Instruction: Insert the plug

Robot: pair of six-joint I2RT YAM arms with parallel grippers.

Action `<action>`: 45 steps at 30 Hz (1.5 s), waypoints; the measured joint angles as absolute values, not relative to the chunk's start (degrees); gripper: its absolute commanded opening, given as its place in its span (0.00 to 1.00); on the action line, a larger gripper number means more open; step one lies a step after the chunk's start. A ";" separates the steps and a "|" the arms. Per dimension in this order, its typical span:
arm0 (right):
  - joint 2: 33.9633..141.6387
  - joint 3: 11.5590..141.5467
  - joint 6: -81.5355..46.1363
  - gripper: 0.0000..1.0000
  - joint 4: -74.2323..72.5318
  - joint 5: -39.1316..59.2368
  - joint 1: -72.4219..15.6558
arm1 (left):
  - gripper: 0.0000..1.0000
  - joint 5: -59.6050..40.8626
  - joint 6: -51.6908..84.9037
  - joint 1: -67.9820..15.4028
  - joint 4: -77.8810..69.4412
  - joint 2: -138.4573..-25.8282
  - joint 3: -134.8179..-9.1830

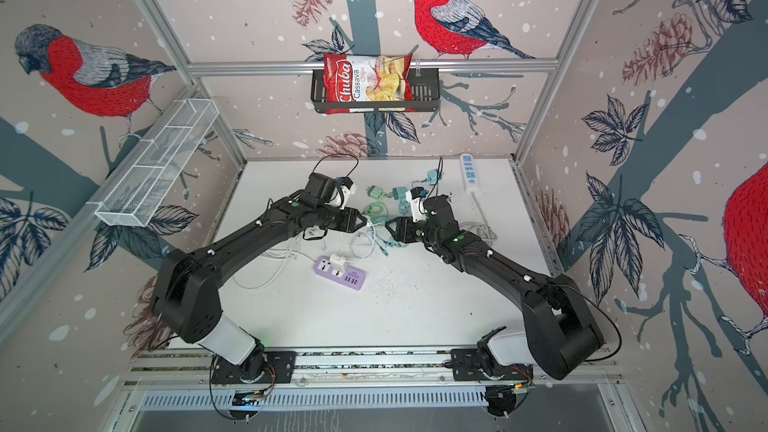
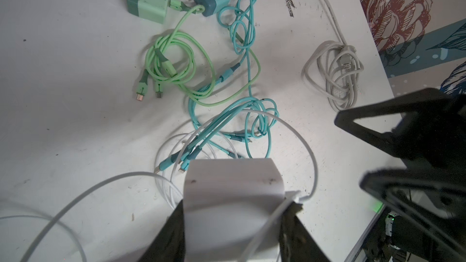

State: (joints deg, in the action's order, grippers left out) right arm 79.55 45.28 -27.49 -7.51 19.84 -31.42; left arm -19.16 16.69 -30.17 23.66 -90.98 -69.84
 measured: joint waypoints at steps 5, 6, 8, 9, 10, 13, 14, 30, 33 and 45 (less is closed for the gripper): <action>84.44 47.86 -30.57 0.62 -8.88 19.86 -30.76 | 0.27 -18.28 16.27 -30.17 22.59 -88.82 -67.37; 85.08 48.84 -31.44 0.60 -8.97 19.88 -30.87 | 0.27 -18.11 16.08 -30.17 22.52 -88.42 -67.02; 86.30 50.70 -31.46 0.58 -9.08 19.88 -30.87 | 0.27 -17.89 15.79 -30.17 22.44 -87.61 -66.26; 86.87 51.70 -31.48 0.58 -8.93 19.88 -30.89 | 0.27 -17.87 15.46 -30.17 22.33 -87.22 -65.89; 87.24 52.62 -31.51 0.58 -8.82 19.90 -31.00 | 0.27 -17.89 15.20 -30.17 22.31 -86.89 -65.65; 87.24 53.67 -31.40 0.58 -8.71 20.45 -31.68 | 0.27 -17.98 14.61 -30.17 22.35 -86.59 -65.56; 87.24 53.98 -31.35 0.58 -8.34 20.84 -32.25 | 0.27 -17.98 14.52 -30.17 22.52 -86.59 -65.58; 75.48 46.54 -34.41 0.51 -1.65 18.22 -37.95 | 0.25 -28.86 10.07 -29.87 27.24 -91.00 -62.83; 72.93 42.59 -36.38 0.47 -1.74 18.55 -40.99 | 0.25 -30.61 9.80 -29.87 27.16 -91.98 -63.11; 75.83 39.40 -42.30 0.45 -9.45 16.56 -48.51 | 0.24 -32.62 10.44 -29.80 25.54 -92.20 -63.92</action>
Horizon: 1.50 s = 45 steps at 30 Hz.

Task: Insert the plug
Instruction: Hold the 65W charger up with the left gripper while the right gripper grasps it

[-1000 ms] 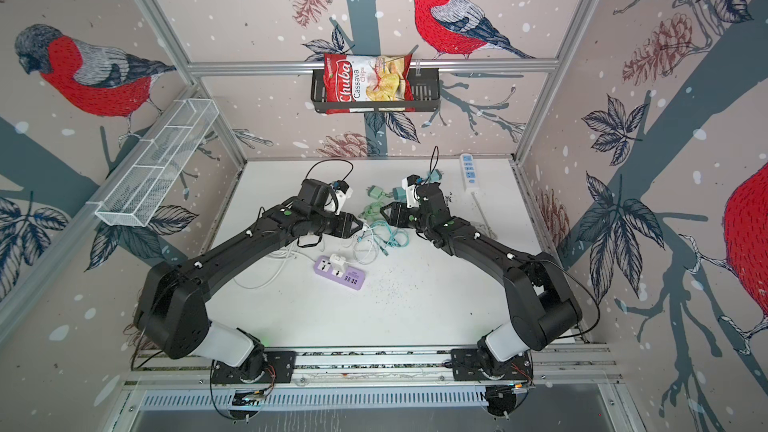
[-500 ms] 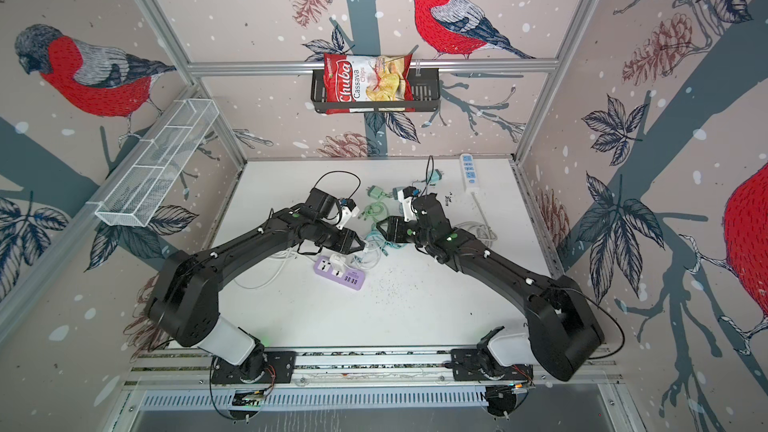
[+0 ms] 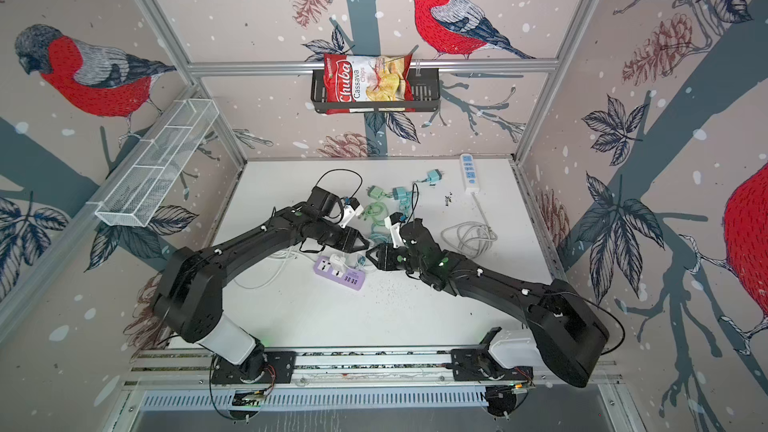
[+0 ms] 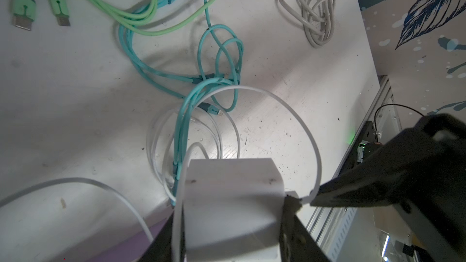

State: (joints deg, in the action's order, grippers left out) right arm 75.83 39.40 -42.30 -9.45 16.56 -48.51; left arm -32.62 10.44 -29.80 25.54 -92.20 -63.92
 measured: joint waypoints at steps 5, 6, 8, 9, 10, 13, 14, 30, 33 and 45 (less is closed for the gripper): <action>76.23 38.11 -44.97 0.51 -12.05 12.73 -49.95 | 0.25 -33.45 12.12 -29.80 23.55 -92.20 -63.68; 76.12 37.76 -45.25 0.51 -12.62 11.97 -50.30 | 0.25 -33.89 12.51 -29.80 22.76 -92.18 -63.31; 75.99 37.12 -46.59 0.51 -13.58 10.55 -50.78 | 0.25 -34.39 13.76 -29.80 21.80 -92.18 -62.59; 75.99 36.84 -46.78 0.51 -14.24 9.78 -50.96 | 0.25 -34.59 14.66 -29.80 21.10 -92.14 -62.06; 76.01 36.60 -46.94 0.51 -14.81 9.19 -51.07 | 0.25 -34.94 15.62 -29.80 20.14 -92.09 -61.45; 76.47 36.32 -48.14 0.51 -16.27 7.33 -51.31 | 0.25 -35.75 17.26 -29.80 18.76 -91.55 -60.42; 76.86 36.34 -48.16 0.50 -16.95 7.22 -51.33 | 0.25 -35.86 17.80 -29.80 18.59 -91.13 -60.31; 81.01 38.74 -47.81 0.47 -19.16 6.20 -52.10 | 0.25 -35.81 19.07 -29.74 16.08 -88.97 -59.68; 81.43 39.03 -47.77 0.46 -19.55 6.11 -52.21 | 0.25 -35.86 19.29 -29.74 15.44 -88.84 -59.64; 82.81 40.18 -46.46 0.41 -20.29 6.17 -52.18 | 0.25 -35.77 19.68 -29.69 12.27 -87.33 -57.82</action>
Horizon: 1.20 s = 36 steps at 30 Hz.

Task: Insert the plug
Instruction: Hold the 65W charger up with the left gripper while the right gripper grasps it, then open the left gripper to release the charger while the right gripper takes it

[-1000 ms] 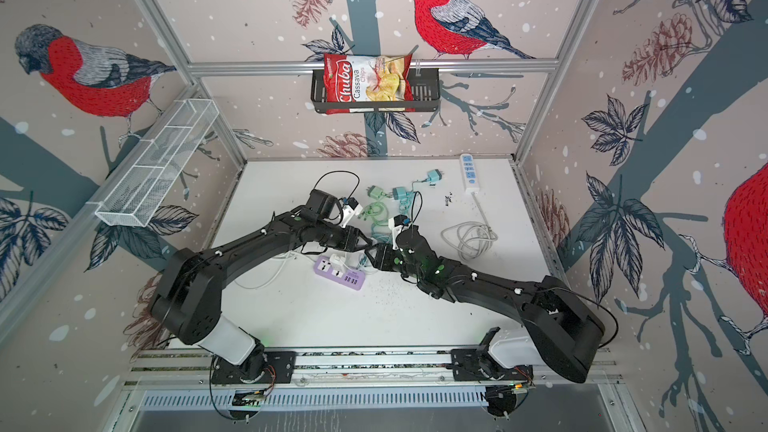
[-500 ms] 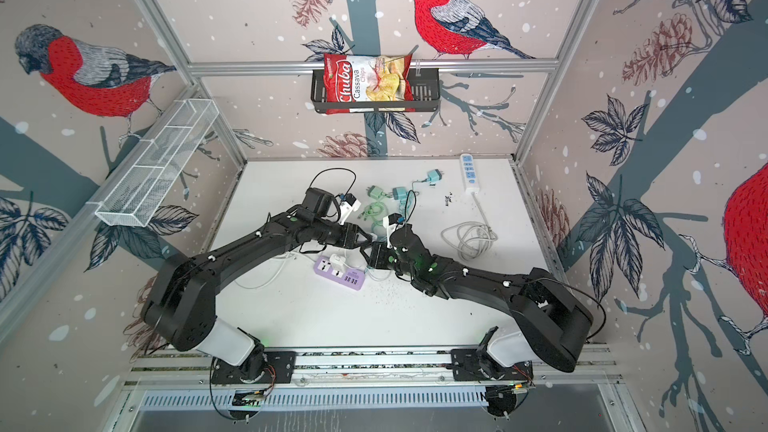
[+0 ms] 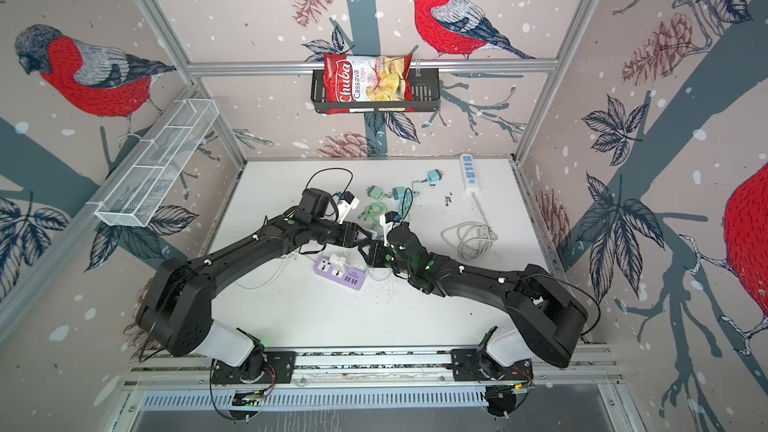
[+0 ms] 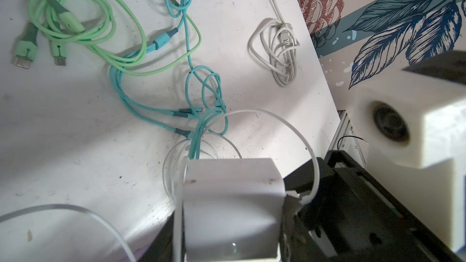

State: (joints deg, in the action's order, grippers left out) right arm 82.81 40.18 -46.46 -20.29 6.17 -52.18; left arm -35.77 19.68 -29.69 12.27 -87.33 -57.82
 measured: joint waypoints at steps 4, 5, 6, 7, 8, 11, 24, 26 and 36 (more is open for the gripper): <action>82.81 40.16 -46.39 0.41 -20.56 6.15 -52.12 | 0.25 -35.77 19.75 -29.69 11.94 -87.13 -57.71; 82.70 40.16 -46.39 0.40 -20.64 6.00 -52.12 | 0.25 -35.77 19.94 -29.69 11.79 -87.00 -57.69; 82.52 40.07 -46.39 0.40 -20.82 5.85 -52.12 | 0.25 -35.77 20.16 -29.69 11.70 -86.80 -57.69; 82.24 39.94 -46.39 0.40 -20.97 5.45 -52.12 | 0.25 -35.79 20.18 -29.69 11.00 -86.46 -57.28; 81.93 39.75 -46.39 0.39 -20.97 4.95 -52.14 | 0.25 -35.79 20.47 -29.69 10.70 -86.06 -56.88; 80.95 39.00 -46.39 0.38 -21.30 4.14 -52.23 | 0.25 -35.83 21.08 -29.69 10.33 -85.62 -56.40; 79.99 37.12 -44.86 0.39 -25.54 -3.79 -55.05 | 0.25 -35.27 28.16 -29.69 5.63 -83.50 -53.06; 80.25 37.30 -44.53 0.39 -26.26 -5.10 -55.51 | 0.25 -34.52 30.06 -29.69 4.49 -82.56 -52.14; 82.81 36.69 -40.69 0.38 -32.60 -9.67 -56.95 | 0.25 -33.93 35.99 -29.69 0.23 -81.62 -50.19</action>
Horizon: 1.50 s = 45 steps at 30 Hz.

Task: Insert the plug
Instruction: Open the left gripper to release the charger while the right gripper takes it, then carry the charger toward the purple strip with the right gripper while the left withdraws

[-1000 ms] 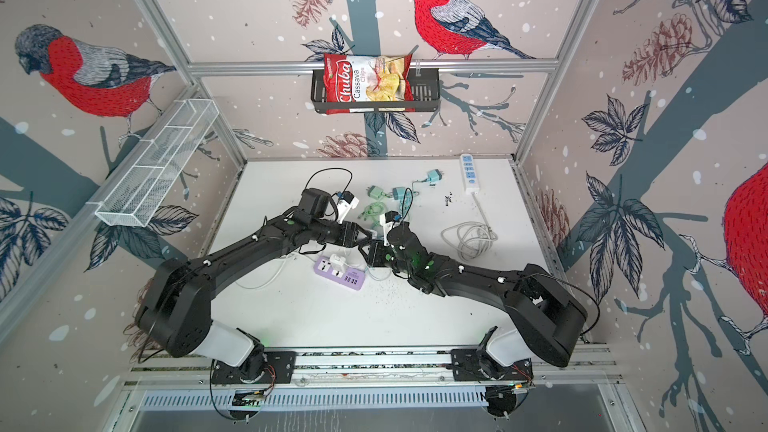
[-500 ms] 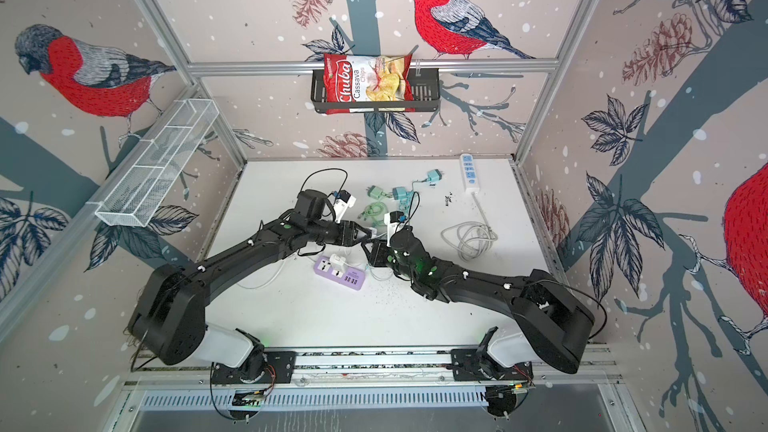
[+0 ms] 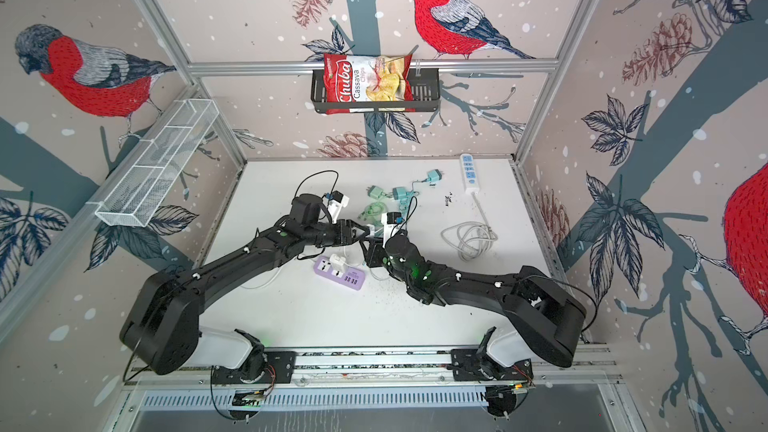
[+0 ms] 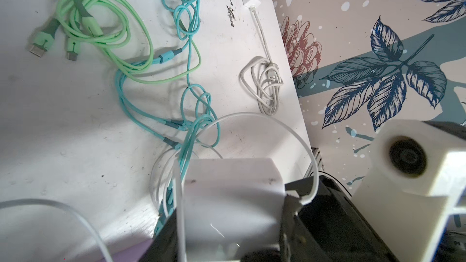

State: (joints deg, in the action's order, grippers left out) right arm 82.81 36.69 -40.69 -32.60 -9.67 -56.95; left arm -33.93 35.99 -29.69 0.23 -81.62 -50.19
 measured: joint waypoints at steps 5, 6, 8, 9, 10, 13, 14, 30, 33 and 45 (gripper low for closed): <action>83.31 36.58 -38.85 0.38 -34.61 -11.97 -57.63 | 0.25 -34.02 37.45 -29.71 -0.78 -81.60 -50.17; 83.31 36.45 -38.48 0.37 -35.16 -12.38 -57.71 | 0.25 -34.04 37.58 -29.71 -1.02 -81.60 -50.17; 83.33 36.27 -37.47 0.34 -35.88 -13.28 -57.82 | 0.25 -34.13 37.74 -29.74 -1.80 -81.60 -50.02; 83.33 36.27 -37.43 0.34 -35.92 -13.61 -57.82 | 0.25 -34.13 37.89 -29.76 -2.13 -81.60 -49.93; 83.33 36.27 -37.36 0.34 -35.99 -13.93 -57.87 | 0.26 -34.09 38.11 -29.78 -2.42 -81.56 -49.84; 83.50 36.27 -36.88 0.34 -37.04 -14.74 -58.08 | 0.26 -34.00 38.22 -29.80 -2.74 -81.25 -49.84; 83.66 36.27 -36.40 0.32 -37.54 -14.87 -58.08 | 0.27 -33.95 38.39 -29.80 -2.92 -81.25 -49.84; 81.54 36.56 -34.89 0.02 -37.52 -15.00 -57.98 | 0.80 -34.30 38.74 -29.39 -3.25 -80.62 -50.72; 79.79 36.82 -36.23 0.02 -34.76 -15.57 -57.82 | 0.80 -34.79 37.95 -28.34 -1.78 -81.58 -52.03; 72.47 47.11 -41.98 0.03 -11.11 -20.14 -55.18 | 0.79 -6.68 32.16 -26.39 14.20 -83.40 -57.69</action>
